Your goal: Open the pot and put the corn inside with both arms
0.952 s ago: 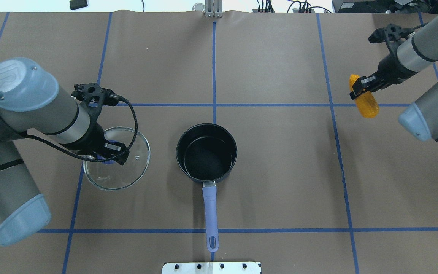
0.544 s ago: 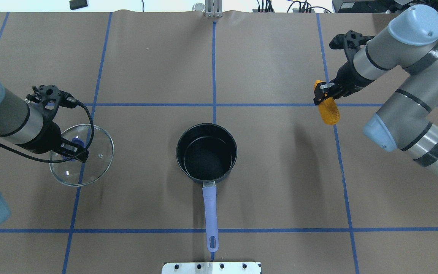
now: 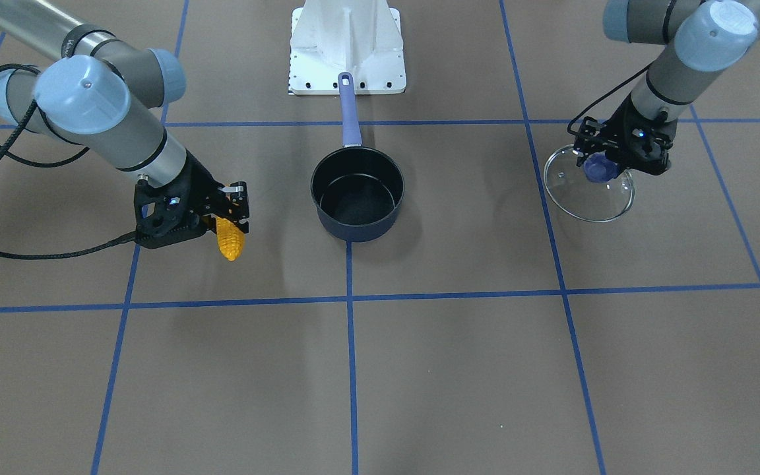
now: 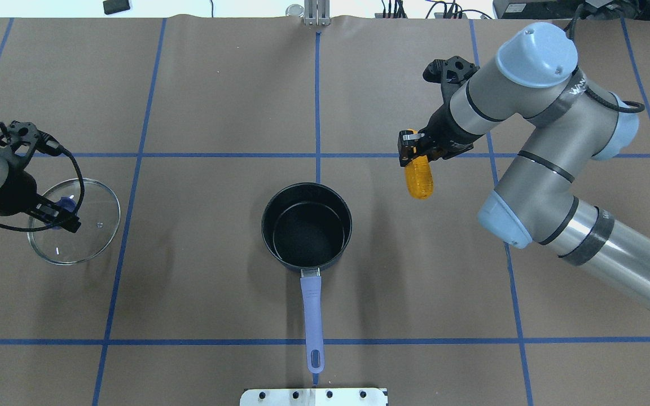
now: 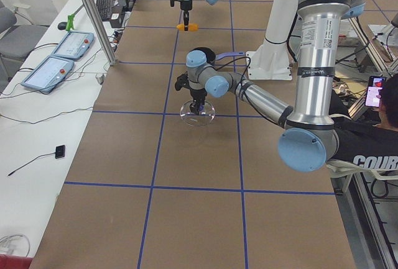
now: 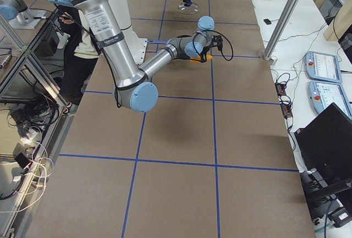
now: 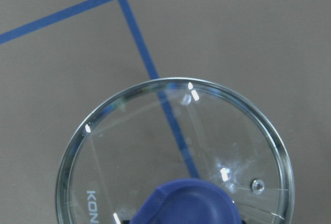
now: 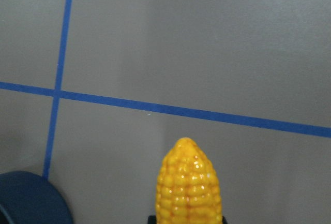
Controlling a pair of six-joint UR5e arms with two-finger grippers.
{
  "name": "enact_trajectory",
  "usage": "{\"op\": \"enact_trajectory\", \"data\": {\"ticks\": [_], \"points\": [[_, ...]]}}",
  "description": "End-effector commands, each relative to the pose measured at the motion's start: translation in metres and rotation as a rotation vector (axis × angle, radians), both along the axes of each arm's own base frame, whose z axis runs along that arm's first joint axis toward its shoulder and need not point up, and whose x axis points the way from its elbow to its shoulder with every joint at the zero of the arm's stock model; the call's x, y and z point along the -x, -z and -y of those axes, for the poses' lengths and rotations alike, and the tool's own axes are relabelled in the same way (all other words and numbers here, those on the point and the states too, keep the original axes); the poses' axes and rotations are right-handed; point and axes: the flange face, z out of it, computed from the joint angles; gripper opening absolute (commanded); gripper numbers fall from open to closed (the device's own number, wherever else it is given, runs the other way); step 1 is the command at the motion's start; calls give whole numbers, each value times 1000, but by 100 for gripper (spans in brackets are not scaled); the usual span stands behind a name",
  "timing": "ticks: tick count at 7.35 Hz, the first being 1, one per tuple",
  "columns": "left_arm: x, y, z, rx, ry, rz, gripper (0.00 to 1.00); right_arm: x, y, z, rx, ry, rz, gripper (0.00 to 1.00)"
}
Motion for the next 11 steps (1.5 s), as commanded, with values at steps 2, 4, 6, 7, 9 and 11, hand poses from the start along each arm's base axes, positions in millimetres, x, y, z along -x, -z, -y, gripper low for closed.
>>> {"op": "enact_trajectory", "data": {"ticks": [2, 4, 6, 7, 9, 11], "points": [[15, -71, 6, -15, 0, -52, 54, 32, 88, -51, 13, 10, -49, 2], [29, -82, 5, -23, -2, -39, 54, 55, 112, -71, 38, -2, -28, 2], [35, -95, 8, -19, -8, -24, 54, 85, 116, -95, 18, 4, -45, 2], [40, -104, 12, -22, -9, -14, 54, 97, 116, -103, 11, 9, -54, 2], [49, -114, 4, -15, -11, -5, 54, 121, 121, -98, 8, 9, -72, 2], [50, -112, 4, -16, -9, -6, 54, 149, 126, -83, 9, 5, -106, 2]]}}
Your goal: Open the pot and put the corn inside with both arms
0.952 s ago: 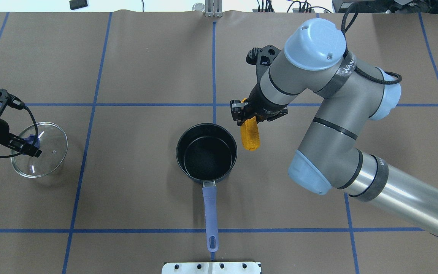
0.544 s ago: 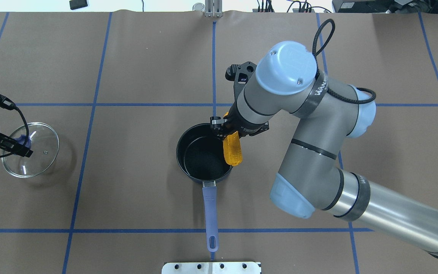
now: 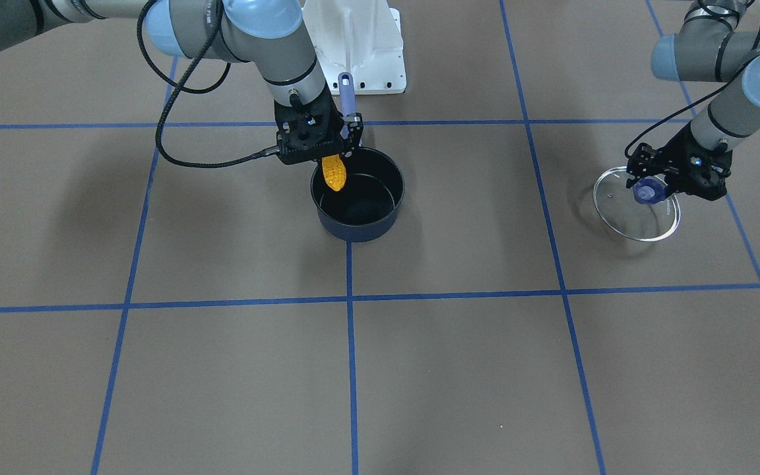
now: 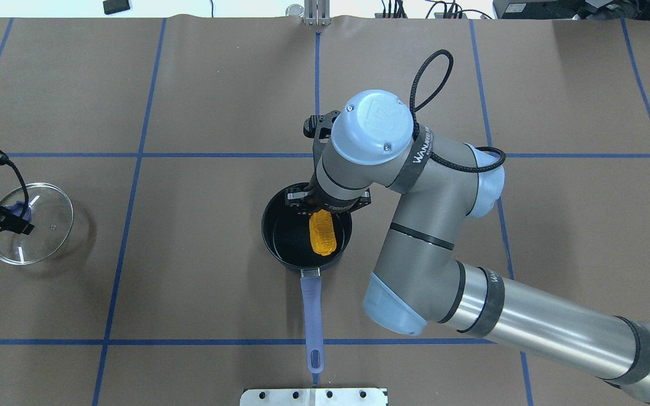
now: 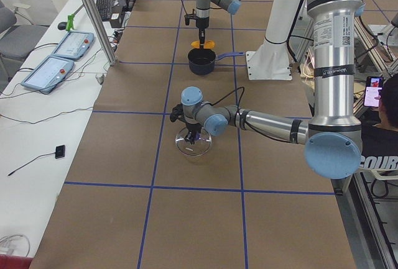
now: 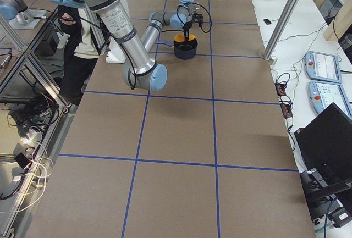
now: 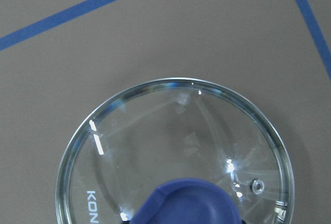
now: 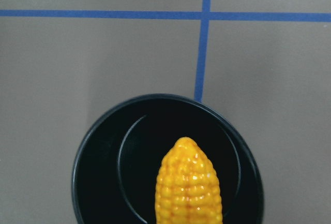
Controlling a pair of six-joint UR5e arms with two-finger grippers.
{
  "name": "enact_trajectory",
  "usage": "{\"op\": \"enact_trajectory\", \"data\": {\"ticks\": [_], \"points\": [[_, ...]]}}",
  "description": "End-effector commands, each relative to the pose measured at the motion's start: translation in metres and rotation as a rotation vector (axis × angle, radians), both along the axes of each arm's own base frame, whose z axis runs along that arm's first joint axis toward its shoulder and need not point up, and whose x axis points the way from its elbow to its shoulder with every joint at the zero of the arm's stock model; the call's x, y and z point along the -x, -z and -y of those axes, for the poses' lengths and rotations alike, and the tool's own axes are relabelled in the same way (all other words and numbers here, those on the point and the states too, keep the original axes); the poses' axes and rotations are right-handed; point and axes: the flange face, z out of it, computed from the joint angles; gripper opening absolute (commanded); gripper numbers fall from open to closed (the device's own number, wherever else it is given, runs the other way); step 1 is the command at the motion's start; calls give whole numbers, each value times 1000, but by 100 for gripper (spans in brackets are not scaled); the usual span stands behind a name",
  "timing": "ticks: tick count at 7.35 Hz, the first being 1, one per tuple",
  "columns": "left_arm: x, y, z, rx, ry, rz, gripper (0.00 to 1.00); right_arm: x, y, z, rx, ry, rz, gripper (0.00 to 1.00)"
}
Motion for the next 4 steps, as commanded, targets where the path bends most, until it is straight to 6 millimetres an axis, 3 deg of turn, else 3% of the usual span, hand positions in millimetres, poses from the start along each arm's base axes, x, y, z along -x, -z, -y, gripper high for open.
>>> {"op": "enact_trajectory", "data": {"ticks": [1, 4], "points": [[1, 0, -1, 1, 0, -1, 54, 16, -1, 9, -9, -9, -28, 2], [2, 2, -1, -1, 1, -4, 54, 43, -21, 27, -39, -29, -10, 2]]}}
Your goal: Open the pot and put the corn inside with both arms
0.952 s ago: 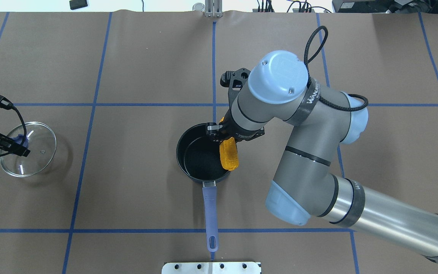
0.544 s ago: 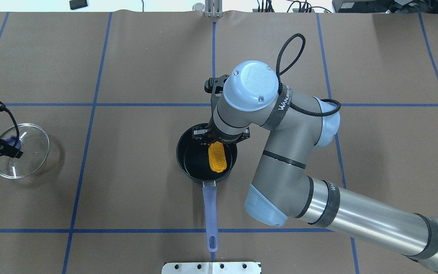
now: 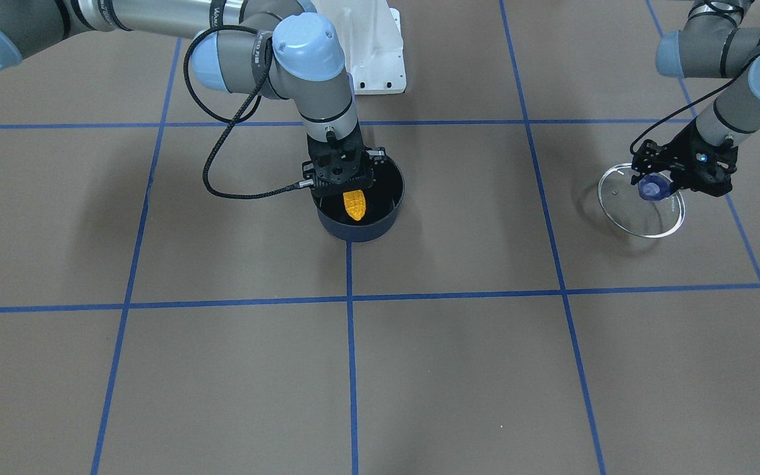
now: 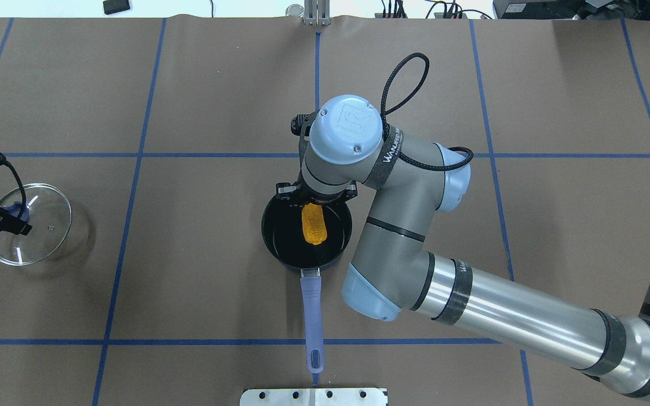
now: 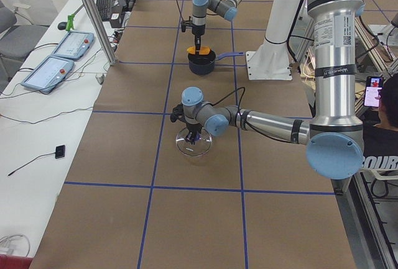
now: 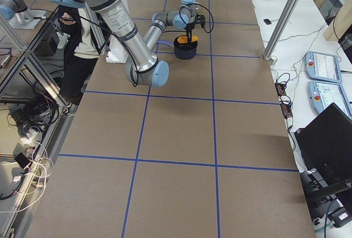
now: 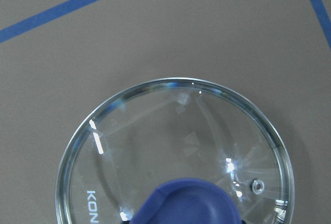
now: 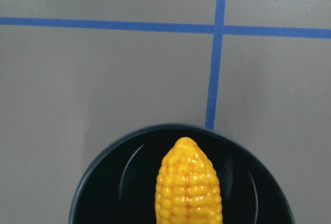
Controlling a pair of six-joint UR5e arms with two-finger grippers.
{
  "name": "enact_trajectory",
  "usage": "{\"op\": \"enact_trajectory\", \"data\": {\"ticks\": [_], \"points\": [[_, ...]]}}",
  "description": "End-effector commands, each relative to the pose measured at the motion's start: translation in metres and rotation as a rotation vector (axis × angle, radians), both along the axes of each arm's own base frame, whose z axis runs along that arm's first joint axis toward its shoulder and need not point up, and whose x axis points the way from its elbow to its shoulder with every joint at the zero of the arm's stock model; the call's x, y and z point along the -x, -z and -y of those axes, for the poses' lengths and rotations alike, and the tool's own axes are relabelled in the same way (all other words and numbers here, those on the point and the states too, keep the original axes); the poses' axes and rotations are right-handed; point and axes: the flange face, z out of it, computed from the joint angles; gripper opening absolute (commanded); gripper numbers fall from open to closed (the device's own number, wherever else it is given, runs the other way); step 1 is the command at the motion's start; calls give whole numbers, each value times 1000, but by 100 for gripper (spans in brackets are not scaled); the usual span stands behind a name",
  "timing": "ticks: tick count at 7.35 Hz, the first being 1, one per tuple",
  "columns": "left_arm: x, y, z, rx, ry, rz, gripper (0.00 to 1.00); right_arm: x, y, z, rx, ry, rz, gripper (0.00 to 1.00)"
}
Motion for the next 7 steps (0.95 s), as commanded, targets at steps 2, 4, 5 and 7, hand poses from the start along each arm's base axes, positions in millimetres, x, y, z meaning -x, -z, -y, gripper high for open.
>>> {"op": "enact_trajectory", "data": {"ticks": [2, 4, 5, 7], "points": [[2, 3, 0, 3, -2, -11, 55, 10, 7, 6, -8, -6, 26, 29], [2, 3, 0, 3, -3, -13, 55, 8, 10, 7, 0, -9, 27, 100], [2, 3, 0, 3, -3, -13, 55, 2, 11, 10, -5, -13, 33, 100], [4, -4, -4, 15, -2, -3, 56, -49, 4, 41, 26, -7, 71, 100]]}}
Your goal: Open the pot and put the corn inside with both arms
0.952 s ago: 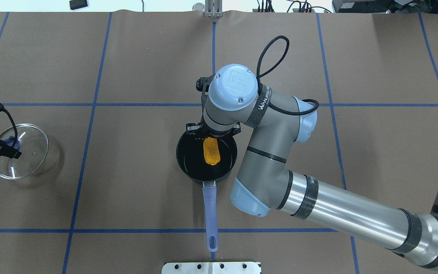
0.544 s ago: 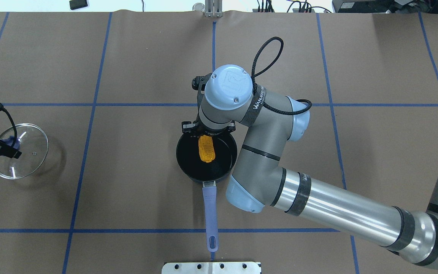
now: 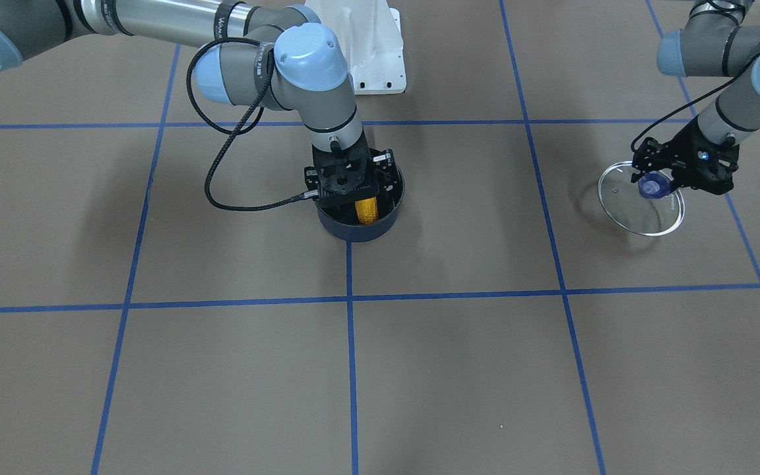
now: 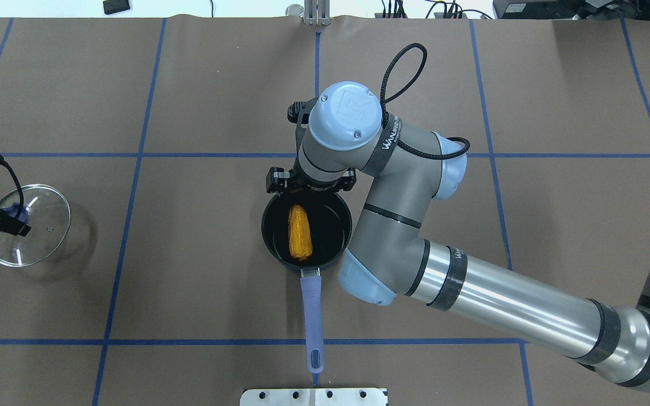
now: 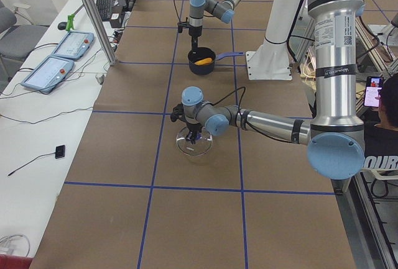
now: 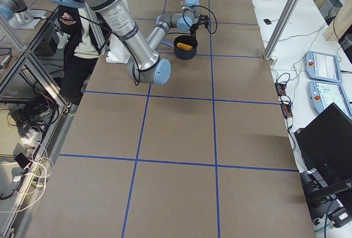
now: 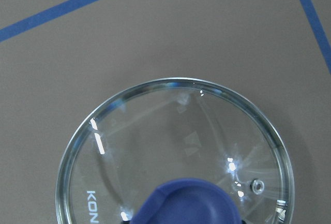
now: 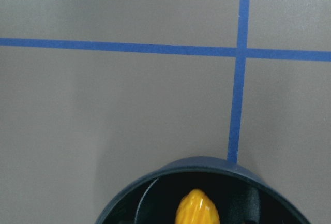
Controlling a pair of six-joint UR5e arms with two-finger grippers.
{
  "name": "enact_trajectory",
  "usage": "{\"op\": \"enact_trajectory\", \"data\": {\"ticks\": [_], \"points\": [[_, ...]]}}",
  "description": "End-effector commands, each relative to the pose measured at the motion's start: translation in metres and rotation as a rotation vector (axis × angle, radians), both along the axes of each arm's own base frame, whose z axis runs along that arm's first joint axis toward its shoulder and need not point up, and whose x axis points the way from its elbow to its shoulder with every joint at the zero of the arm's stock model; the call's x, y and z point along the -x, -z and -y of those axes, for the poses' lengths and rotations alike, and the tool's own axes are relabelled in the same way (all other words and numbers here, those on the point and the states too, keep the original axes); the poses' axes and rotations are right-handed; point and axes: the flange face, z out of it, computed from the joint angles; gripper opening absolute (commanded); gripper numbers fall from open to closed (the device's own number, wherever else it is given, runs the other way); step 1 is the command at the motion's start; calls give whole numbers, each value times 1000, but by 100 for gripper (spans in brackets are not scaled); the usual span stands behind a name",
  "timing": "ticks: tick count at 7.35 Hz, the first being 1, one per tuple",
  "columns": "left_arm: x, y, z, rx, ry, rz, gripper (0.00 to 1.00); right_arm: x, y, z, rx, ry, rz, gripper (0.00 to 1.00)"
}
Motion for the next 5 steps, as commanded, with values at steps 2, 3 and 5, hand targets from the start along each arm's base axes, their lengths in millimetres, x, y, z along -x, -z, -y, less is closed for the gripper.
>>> {"op": "enact_trajectory", "data": {"ticks": [2, 3, 5], "points": [[0, -5, -1, 8, 1, 8, 56, -119, -33, 44, -1, 36, 64, 100], [-1, -6, 0, 12, 4, 10, 56, -153, -48, 57, 9, 37, 74, 100], [-5, -6, 3, 14, 7, 13, 56, -187, -64, 74, 15, 21, 76, 100]]}}
